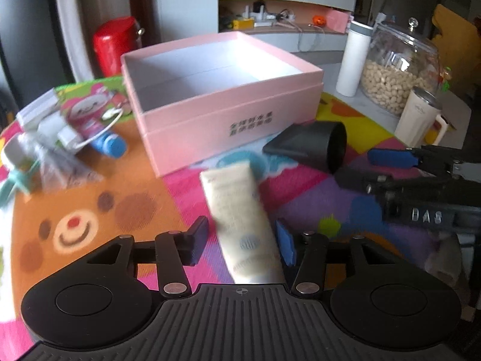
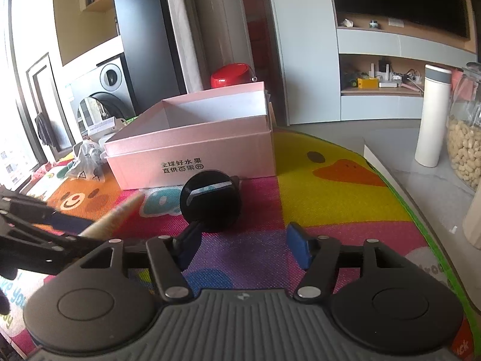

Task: Organize rigid objects
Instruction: 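Carry the nozzle and the tube toward the pink box with both tools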

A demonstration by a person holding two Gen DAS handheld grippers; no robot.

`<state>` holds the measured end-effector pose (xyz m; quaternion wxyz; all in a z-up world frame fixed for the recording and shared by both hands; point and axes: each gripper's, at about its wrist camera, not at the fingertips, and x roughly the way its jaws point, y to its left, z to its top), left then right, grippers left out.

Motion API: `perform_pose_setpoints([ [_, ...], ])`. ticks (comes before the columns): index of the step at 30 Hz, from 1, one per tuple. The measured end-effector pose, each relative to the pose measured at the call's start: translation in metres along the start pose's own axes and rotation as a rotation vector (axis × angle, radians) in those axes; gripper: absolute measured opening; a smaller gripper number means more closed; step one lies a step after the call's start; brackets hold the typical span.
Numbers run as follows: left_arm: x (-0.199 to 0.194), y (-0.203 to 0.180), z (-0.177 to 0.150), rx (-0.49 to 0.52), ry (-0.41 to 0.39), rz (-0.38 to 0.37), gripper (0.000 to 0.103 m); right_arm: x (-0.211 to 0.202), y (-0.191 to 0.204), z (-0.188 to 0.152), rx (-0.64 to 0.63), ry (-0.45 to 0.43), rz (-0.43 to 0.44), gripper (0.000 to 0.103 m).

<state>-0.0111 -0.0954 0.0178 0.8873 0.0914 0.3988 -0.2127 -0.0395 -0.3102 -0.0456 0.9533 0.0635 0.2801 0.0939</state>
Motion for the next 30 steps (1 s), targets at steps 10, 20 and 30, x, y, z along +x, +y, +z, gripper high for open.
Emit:
perform_pose_setpoints([
  [10,-0.008,-0.001,-0.014,0.058,-0.053,-0.05,0.042,0.021,0.021,0.043,-0.137,0.065,0.08,0.078],
  [20,-0.015,0.004,-0.025,0.097,-0.093,-0.074,0.042,0.042,0.035,0.046,-0.154,0.158,0.087,0.05],
  [30,-0.059,0.035,-0.002,0.03,-0.236,-0.118,0.013,-0.028,0.035,0.076,-0.203,0.009,0.069,0.047],
])
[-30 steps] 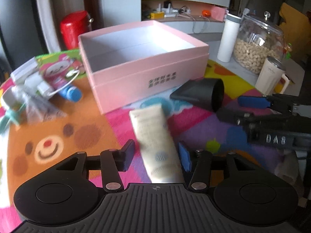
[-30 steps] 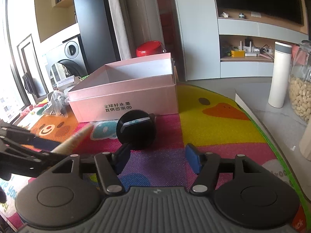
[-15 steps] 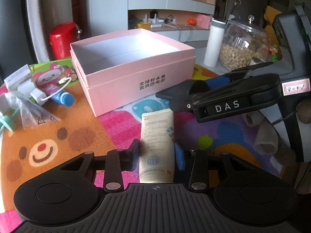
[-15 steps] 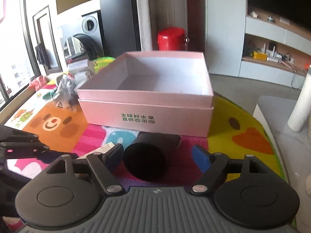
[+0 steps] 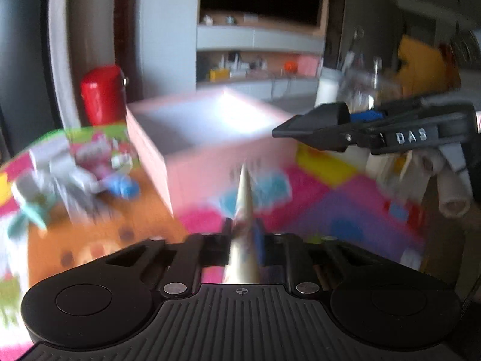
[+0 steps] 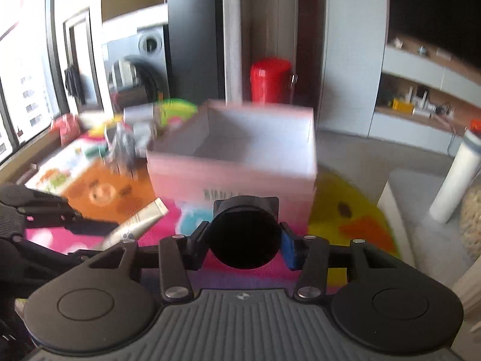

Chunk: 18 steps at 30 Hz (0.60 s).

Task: Organize rigid objects
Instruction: 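Carry the nozzle and the tube toward the pink box with both tools, then drop the black nozzle into the pink box with the right tool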

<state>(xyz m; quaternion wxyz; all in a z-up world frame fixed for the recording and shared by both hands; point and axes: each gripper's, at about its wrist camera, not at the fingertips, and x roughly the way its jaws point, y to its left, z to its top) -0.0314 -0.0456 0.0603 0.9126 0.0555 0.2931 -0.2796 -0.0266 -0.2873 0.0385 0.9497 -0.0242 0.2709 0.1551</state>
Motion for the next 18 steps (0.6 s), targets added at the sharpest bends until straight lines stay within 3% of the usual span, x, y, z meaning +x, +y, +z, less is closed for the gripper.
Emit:
perform_pose_setpoints([
  [5,-0.013,0.032,0.097,-0.056,-0.211,-0.032,0.015,-0.005,-0.005,0.069,-0.016,-0.142,-0.022,0.047],
  [7,-0.005,0.049,0.129,-0.126,-0.235,-0.057,0.015,0.01,-0.012,0.098,-0.014,-0.157,-0.027,0.048],
  [9,0.009,0.06,0.142,-0.167,-0.189,-0.071,0.016,0.031,-0.018,0.118,-0.019,-0.115,-0.014,0.055],
  [11,0.018,0.059,0.132,-0.142,-0.123,-0.111,0.017,0.048,-0.024,0.122,0.006,-0.067,-0.063,0.059],
  [13,0.021,0.053,0.104,-0.101,-0.06,-0.157,0.017,0.049,-0.024,0.108,-0.013,-0.049,-0.046,0.059],
  [18,0.041,0.038,0.035,-0.141,0.183,-0.236,0.017,0.038,-0.006,0.051,-0.114,0.016,0.014,0.065],
])
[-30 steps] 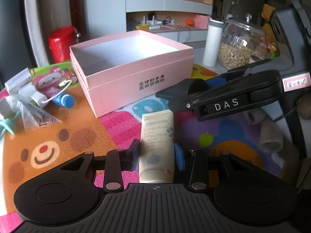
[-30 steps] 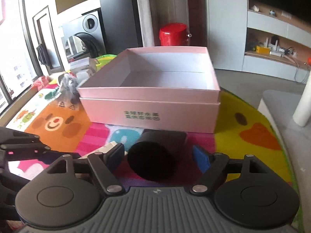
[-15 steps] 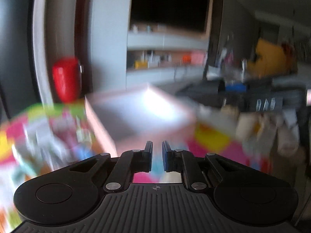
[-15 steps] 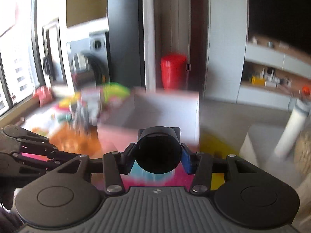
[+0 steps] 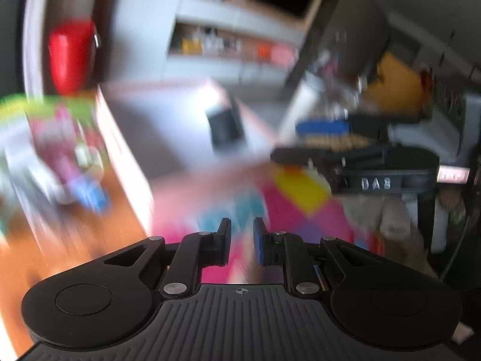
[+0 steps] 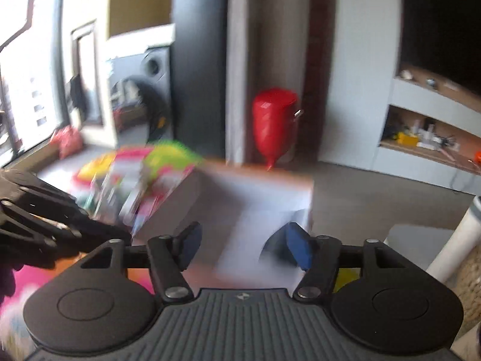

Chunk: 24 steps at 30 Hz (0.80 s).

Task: Organize rigid objects
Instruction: 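Drop the black nozzle into the pink box with the right tool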

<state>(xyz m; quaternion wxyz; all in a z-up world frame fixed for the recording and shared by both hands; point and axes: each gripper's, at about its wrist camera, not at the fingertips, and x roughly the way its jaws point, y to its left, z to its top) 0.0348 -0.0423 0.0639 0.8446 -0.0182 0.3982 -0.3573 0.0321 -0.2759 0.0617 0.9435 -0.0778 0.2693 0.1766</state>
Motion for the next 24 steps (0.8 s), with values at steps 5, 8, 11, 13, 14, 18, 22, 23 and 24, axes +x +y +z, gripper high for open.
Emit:
perform_pose_setpoints([
  [5,0.025,-0.03,-0.023,0.198,0.052,0.074,0.018,-0.002,0.016,-0.045,0.017,0.062,-0.048,0.065],
  [8,0.032,-0.041,-0.028,0.243,0.055,0.095,0.018,-0.001,0.009,-0.068,0.118,0.104,-0.043,0.065],
  [11,0.036,-0.055,-0.032,0.276,0.062,0.125,0.019,-0.002,0.004,-0.088,0.181,0.13,-0.059,0.065],
  [13,0.026,-0.06,-0.037,0.297,0.033,0.162,0.019,-0.004,0.005,-0.099,0.199,0.13,-0.087,0.065],
  [14,0.02,-0.062,-0.038,0.311,0.016,0.177,0.019,-0.003,0.006,-0.104,0.204,0.127,-0.098,0.065],
  [18,0.017,-0.052,-0.04,0.333,0.038,0.246,0.019,-0.005,0.007,-0.117,0.23,0.095,-0.105,0.065],
  [22,0.028,-0.049,-0.044,0.331,0.084,0.27,0.042,-0.004,0.009,-0.117,0.251,0.073,-0.083,0.065],
  [23,0.034,-0.049,-0.045,0.334,0.099,0.275,0.043,-0.002,0.011,-0.117,0.249,0.071,-0.085,0.065],
  [24,0.04,-0.049,-0.046,0.333,0.106,0.274,0.043,-0.003,0.012,-0.116,0.245,0.069,-0.089,0.065],
])
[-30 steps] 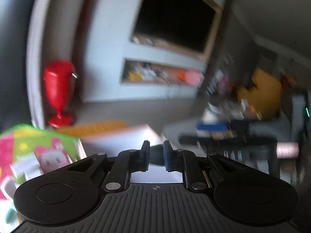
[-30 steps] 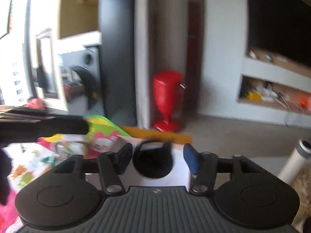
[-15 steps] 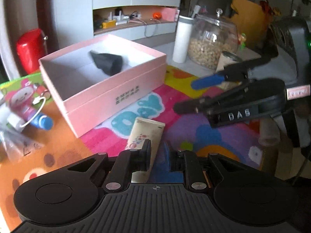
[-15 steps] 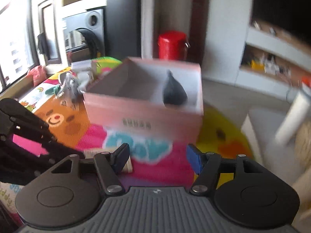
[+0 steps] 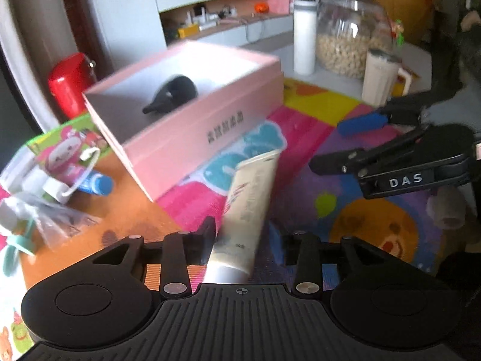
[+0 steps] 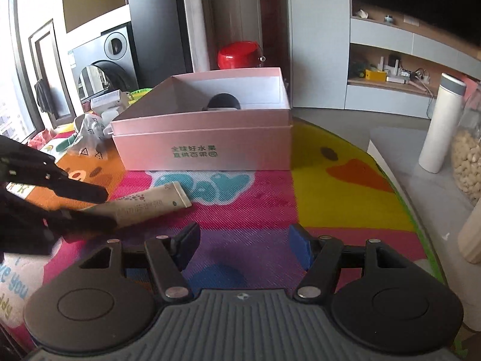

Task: Organize rigid objects
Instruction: 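Drop the black nozzle into the pink box with the right tool, then lower the cream tube into the pink box and open the left tool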

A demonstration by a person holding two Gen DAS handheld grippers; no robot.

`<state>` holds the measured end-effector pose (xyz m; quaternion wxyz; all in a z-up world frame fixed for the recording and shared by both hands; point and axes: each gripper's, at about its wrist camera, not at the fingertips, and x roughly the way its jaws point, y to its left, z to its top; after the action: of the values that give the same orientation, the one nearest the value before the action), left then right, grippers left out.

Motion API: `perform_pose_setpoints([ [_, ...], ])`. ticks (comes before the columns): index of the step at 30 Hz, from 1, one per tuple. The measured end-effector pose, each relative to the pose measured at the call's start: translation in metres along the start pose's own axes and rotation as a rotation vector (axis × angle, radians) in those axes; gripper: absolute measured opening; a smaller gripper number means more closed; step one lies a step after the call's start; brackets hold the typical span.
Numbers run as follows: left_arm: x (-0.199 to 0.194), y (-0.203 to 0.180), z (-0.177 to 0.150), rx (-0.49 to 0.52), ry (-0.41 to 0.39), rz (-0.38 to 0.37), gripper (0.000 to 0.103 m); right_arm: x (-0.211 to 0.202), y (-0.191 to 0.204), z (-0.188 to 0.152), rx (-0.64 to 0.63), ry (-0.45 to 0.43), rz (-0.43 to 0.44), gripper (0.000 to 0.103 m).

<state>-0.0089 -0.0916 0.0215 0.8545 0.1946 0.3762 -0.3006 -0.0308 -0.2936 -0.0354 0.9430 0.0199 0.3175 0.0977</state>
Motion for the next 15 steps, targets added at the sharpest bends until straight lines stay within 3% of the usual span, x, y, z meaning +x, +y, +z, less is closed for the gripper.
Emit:
perform_pose_setpoints([
  [4,0.006,0.008,0.004,-0.05,-0.026,-0.034,0.043,0.0,0.007,-0.003,-0.041,-0.007,-0.026,0.066],
  [9,-0.001,0.007,-0.006,-0.041,-0.056,-0.057,0.04,-0.003,0.01,-0.006,-0.076,-0.019,-0.055,0.066],
  [10,-0.005,0.008,-0.009,-0.046,-0.062,-0.07,0.039,-0.003,0.009,-0.007,-0.071,-0.02,-0.055,0.066],
  [12,-0.017,0.01,-0.009,-0.062,-0.096,-0.071,0.026,-0.003,0.006,-0.007,-0.055,-0.024,-0.058,0.066],
  [15,-0.038,0.018,0.0,-0.086,-0.167,-0.047,0.024,-0.002,0.003,-0.006,-0.036,-0.026,-0.056,0.066],
])
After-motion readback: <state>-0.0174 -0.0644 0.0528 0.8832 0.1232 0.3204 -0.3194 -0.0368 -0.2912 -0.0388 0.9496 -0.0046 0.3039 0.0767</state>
